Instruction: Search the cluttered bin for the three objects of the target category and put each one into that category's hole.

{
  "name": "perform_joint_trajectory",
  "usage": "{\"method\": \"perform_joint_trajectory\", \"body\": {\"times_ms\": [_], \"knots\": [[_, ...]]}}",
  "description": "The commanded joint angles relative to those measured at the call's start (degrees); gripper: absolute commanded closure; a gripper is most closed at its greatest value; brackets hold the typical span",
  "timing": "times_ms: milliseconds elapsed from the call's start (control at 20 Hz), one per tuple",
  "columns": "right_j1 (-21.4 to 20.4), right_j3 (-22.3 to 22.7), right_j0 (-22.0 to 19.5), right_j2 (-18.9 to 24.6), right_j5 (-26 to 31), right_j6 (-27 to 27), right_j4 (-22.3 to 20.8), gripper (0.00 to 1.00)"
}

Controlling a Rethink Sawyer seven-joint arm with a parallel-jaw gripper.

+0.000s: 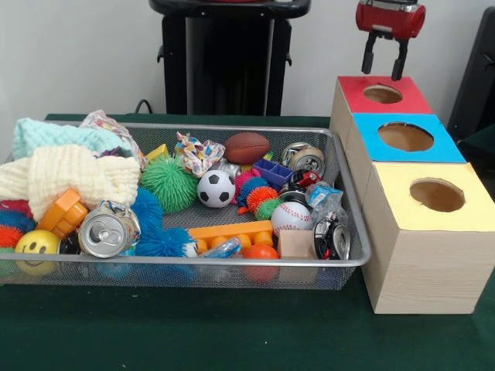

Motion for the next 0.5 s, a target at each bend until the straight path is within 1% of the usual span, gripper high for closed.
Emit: {"method": "perform_joint_trajectory", "body": {"times_ms": [50,200,300,500], "knots": [[-0.66,-4.11,-2.78,1.37,5.71,0.91,-1.41,0.00],[-1.00,-4.54,-3.68,1.34,5.85,0.29,-1.80,0.00],[-1.86,-5.48,-4.22,0.80,7.47,-0.95,-2.34,0.00],[-4.65,-7.16,-9.38,3.46,12.33,-5.68,-4.77,0.00]]}}
